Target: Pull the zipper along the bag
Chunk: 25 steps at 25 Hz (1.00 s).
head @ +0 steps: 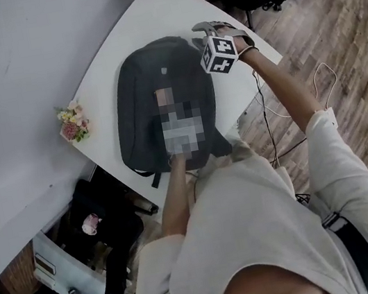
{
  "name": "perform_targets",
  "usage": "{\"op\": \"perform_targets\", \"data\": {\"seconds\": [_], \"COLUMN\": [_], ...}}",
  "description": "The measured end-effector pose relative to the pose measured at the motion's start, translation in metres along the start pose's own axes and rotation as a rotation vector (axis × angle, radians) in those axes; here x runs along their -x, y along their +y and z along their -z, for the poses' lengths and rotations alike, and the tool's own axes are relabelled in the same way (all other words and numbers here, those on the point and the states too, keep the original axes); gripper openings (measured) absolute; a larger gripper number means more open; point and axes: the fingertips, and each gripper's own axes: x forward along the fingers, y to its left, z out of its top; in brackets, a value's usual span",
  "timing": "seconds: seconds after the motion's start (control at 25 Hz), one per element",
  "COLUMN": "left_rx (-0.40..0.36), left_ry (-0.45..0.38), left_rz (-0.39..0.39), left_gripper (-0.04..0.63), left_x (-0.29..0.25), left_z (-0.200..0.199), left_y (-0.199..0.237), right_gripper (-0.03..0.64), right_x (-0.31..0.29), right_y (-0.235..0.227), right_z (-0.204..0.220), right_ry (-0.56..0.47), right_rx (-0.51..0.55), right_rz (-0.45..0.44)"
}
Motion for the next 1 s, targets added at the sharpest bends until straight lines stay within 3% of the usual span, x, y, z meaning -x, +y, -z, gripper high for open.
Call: {"op": "perform_targets", "data": {"seconds": [0.16, 0.24, 0.32, 0.44, 0.68, 1.0], "left_rx": [0.04, 0.032, 0.025, 0.017, -0.009, -0.05], "left_ry": [-0.058, -0.085, -0.121, -0.193, -0.329, -0.455], "left_rz": [-0.031, -0.053, -0.075, -0.107, -0.151, -0.179], "left_gripper": [0.025, 0.025, 0.025, 0.025, 0.025, 0.025], "left_x": [0.011, 0.018, 0.028, 0.047, 0.089, 0.127], "left_z": [-0.009, -0.017, -0.029, -0.05, -0.093, -0.13], "left_y": [0.006, 0.01, 0.013, 0.018, 0.011, -0.004], "right_gripper": [0.103, 0.088, 0.076, 0.045, 0.014, 0.014], "right_x": [0.065, 0.094, 0.119, 0.153, 0.218, 0.275], "right_y": [0.006, 0.013, 0.021, 0.028, 0.033, 0.04], "right_z": [0.016, 0.033, 0.05, 0.069, 0.078, 0.071], "right_ry": [-0.144, -0.185, -0.201, -0.214, -0.295, -0.356], "right_rx": [-0.513, -0.681, -0.783, -0.88, -0.972, -0.947], "right_rz": [0.076, 0.121, 0.165, 0.229, 0.352, 0.453]}}
